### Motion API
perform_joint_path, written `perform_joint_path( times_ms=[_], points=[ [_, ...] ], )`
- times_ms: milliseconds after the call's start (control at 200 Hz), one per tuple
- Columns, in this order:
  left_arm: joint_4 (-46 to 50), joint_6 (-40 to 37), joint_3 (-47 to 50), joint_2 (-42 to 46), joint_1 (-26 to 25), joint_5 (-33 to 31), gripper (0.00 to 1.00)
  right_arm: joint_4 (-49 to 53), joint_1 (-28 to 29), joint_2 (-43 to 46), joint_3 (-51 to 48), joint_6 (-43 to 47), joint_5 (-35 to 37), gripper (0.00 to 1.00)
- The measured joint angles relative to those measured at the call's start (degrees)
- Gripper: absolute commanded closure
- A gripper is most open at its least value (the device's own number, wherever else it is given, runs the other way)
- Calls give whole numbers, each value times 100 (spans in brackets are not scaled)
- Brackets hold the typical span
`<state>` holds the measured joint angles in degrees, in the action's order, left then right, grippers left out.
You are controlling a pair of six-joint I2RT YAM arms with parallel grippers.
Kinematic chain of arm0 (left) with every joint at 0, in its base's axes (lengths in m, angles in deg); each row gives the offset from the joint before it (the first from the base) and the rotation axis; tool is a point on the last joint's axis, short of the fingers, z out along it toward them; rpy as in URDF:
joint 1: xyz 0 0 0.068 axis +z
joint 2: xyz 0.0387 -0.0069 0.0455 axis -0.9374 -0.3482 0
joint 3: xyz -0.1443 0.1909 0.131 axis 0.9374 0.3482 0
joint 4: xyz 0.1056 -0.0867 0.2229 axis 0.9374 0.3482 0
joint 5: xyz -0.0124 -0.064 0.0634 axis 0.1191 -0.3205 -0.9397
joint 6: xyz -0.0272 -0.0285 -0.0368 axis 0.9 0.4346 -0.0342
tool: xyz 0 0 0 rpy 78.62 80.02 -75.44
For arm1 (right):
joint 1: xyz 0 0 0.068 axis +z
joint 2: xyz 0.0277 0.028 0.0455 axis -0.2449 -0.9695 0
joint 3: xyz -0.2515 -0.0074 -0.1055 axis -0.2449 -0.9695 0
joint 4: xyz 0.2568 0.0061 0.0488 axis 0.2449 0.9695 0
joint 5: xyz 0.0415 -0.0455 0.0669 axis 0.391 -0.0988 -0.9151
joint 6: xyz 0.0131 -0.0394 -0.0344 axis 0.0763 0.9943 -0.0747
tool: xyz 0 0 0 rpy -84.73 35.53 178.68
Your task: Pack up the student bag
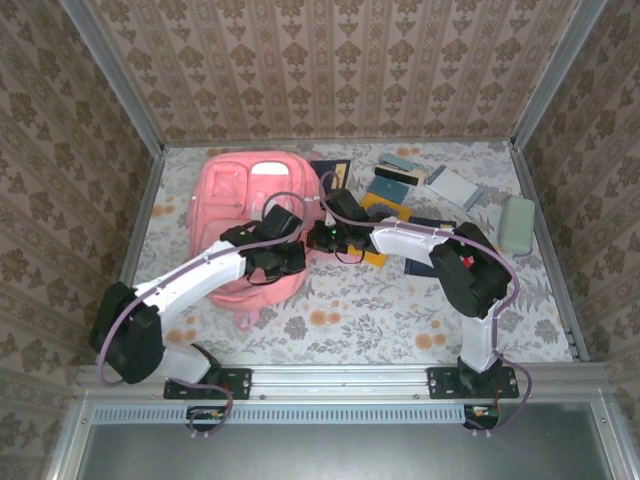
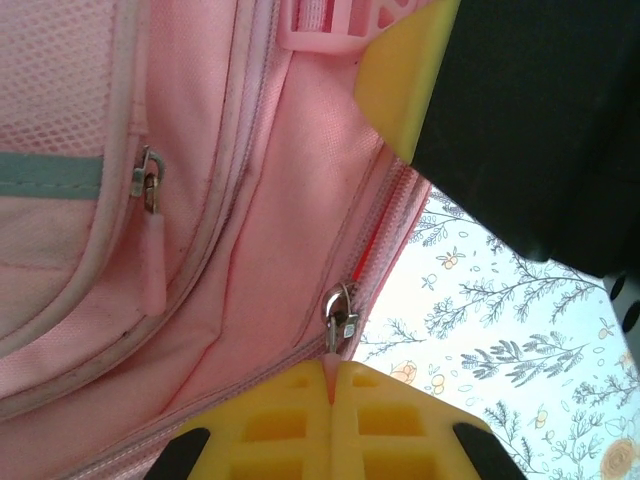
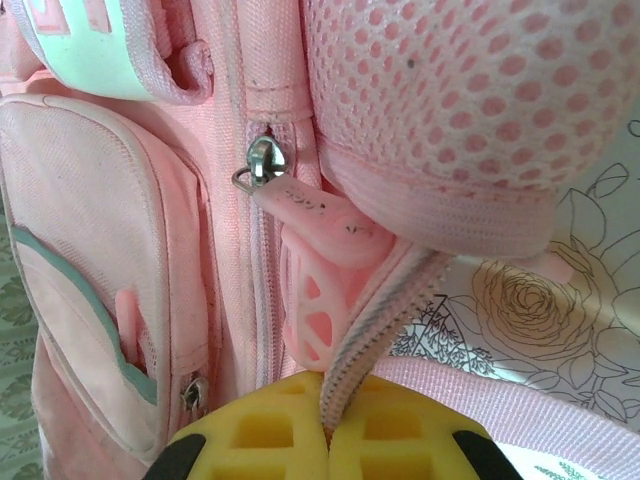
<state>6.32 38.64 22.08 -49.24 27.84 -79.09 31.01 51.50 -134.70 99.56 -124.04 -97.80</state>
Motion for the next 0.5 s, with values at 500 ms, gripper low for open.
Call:
perform_joint_path(
  times_ms=[500],
  points=[
    [424, -369, 678, 1263, 343, 275, 100, 219, -131, -238, 435, 334, -363, 100]
  ],
)
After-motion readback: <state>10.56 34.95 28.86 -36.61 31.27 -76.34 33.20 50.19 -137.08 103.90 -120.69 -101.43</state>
